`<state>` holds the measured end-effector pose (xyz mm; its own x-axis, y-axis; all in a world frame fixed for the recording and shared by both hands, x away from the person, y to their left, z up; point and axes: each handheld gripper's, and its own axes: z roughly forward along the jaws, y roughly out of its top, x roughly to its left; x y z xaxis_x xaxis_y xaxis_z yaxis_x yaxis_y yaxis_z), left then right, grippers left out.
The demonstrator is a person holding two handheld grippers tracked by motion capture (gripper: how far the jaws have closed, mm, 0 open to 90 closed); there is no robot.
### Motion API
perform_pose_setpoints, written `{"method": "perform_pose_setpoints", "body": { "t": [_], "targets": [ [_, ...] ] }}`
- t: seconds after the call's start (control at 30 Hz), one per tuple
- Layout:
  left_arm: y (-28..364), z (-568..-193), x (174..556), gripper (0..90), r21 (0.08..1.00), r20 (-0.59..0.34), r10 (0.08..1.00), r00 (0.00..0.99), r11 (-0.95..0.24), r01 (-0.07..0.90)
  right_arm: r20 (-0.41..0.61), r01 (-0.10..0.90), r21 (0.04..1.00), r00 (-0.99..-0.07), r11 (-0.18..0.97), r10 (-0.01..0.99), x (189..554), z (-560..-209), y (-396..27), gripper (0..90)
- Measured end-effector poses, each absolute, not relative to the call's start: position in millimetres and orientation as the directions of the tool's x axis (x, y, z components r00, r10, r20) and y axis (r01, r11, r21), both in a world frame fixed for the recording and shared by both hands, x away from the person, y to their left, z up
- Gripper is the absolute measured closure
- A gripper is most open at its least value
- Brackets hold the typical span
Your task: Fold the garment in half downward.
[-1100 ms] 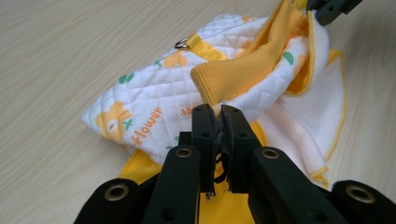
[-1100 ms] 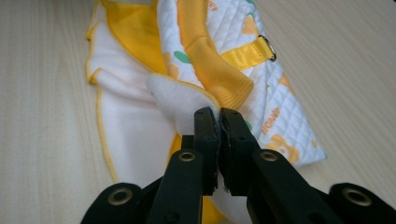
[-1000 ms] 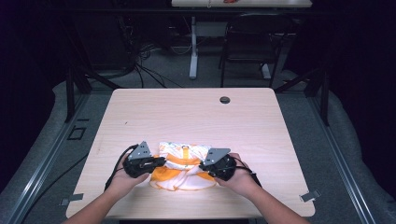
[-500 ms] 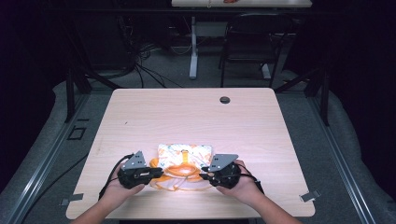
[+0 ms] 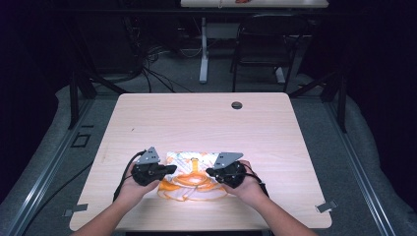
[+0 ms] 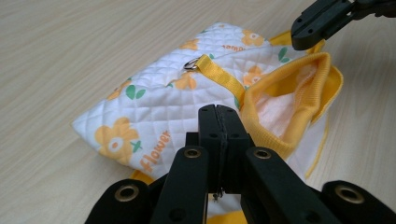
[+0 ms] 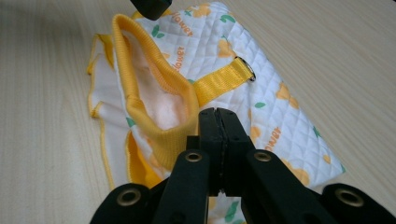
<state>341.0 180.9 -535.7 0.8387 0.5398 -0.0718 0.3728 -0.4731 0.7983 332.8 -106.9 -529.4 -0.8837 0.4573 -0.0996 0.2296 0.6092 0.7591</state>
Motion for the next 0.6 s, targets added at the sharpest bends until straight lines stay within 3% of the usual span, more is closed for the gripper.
{"method": "perform_pose_setpoints", "body": {
  "t": [0.6],
  "targets": [
    [181,-562,317,89.9,0.755,-0.079,0.49,0.868,-0.539,0.374,-0.041,0.239,0.711,-0.925,0.661,0.379,310,-557,-105,89.9]
  ]
}}
